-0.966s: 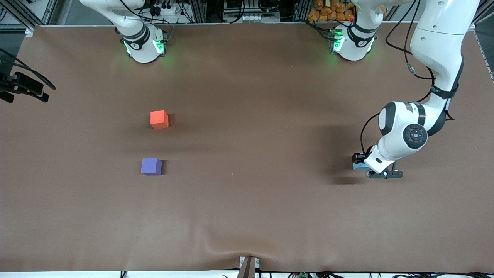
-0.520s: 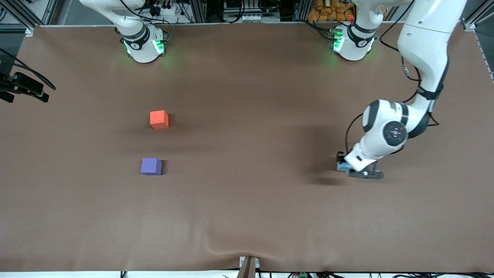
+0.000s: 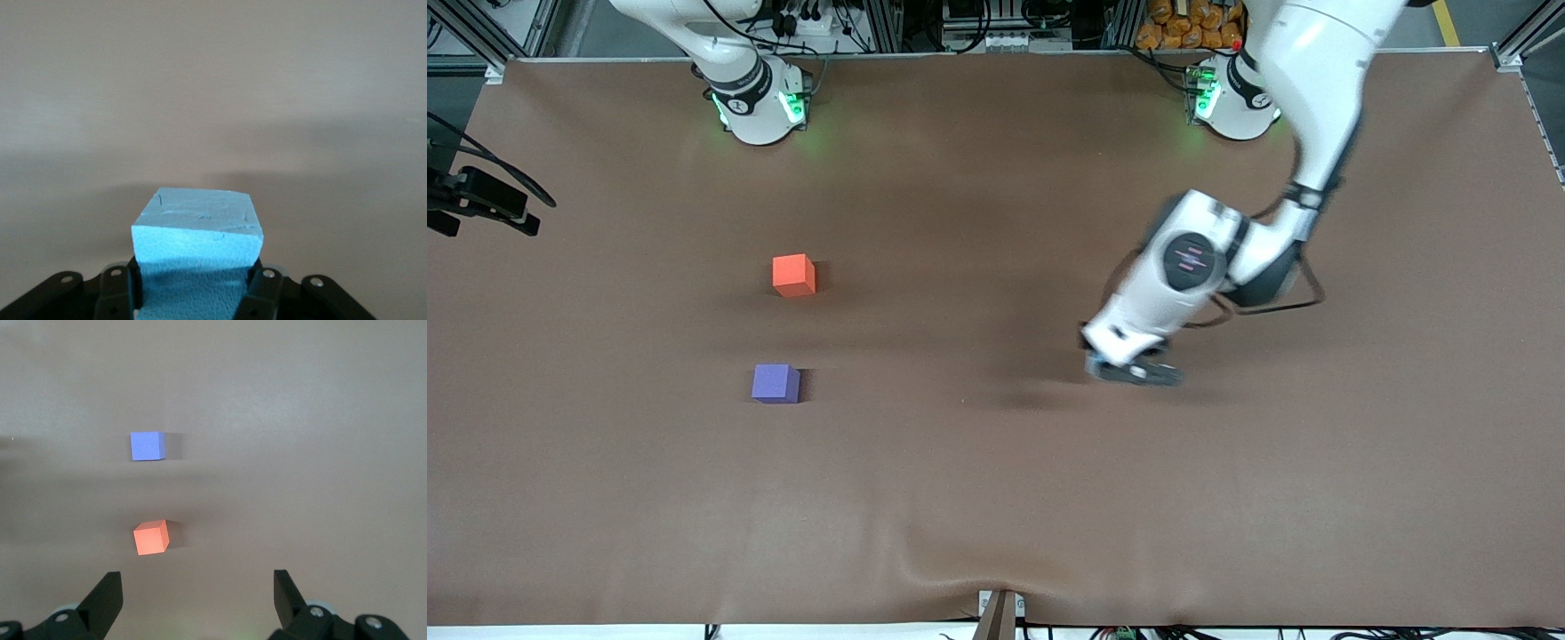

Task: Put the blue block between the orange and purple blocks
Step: 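Carry the blue cube toward the table middle and set it down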

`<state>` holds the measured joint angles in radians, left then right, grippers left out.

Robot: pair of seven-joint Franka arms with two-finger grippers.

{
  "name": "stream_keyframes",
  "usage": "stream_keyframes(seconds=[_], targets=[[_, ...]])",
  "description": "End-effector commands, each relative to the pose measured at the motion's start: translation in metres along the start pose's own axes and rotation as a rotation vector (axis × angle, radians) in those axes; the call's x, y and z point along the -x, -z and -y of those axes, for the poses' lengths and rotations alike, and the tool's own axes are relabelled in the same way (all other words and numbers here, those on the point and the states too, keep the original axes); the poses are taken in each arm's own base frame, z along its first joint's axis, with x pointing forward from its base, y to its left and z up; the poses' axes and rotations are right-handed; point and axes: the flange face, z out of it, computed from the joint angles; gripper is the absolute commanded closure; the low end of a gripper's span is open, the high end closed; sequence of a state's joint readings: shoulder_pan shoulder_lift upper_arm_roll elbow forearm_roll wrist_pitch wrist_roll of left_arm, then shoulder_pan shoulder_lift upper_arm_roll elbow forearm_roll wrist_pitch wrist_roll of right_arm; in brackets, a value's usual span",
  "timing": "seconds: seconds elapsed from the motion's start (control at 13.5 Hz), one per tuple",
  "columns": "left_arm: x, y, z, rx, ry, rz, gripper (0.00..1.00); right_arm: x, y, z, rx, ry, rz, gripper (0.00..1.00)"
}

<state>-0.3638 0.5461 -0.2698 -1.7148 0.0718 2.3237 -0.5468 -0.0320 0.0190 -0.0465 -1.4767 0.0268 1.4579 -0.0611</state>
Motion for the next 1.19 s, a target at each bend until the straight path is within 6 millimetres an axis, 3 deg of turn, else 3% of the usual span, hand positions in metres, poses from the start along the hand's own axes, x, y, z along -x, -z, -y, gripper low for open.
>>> stream_keyframes(seconds=[0.0, 0.3, 0.52, 0.59, 0.67, 0.74, 0.97, 1.11], targets=[[0.009, -0.022, -0.070, 0.027, -0.006, 0.018, 1.00, -0.002, 0.004, 0.000, -0.015, -0.005, -0.007, 0.00], [0.052, -0.066, -0.158, 0.041, 0.023, 0.045, 1.00, -0.004, 0.001, 0.004, -0.020, 0.002, -0.001, 0.00], [0.073, -0.088, -0.179, 0.027, 0.014, 0.066, 1.00, -0.010, -0.009, 0.005, -0.032, 0.002, 0.015, 0.00], [0.074, -0.095, -0.178, 0.022, 0.019, 0.075, 0.93, -0.017, -0.020, 0.008, -0.046, 0.006, 0.035, 0.00], [0.077, -0.102, -0.177, 0.017, 0.032, 0.085, 0.55, -0.026, -0.034, 0.016, -0.074, 0.016, 0.057, 0.00], [0.077, -0.105, -0.176, 0.012, 0.042, 0.081, 0.01, -0.034, -0.046, 0.023, -0.103, 0.022, 0.069, 0.00], [0.074, -0.093, -0.180, 0.011, 0.042, 0.052, 0.00, -0.057, -0.083, 0.042, -0.160, 0.039, 0.100, 0.00], [0.067, -0.055, -0.183, 0.023, 0.065, 0.020, 0.00, -0.066, -0.106, 0.060, -0.165, 0.063, 0.139, 0.00]])
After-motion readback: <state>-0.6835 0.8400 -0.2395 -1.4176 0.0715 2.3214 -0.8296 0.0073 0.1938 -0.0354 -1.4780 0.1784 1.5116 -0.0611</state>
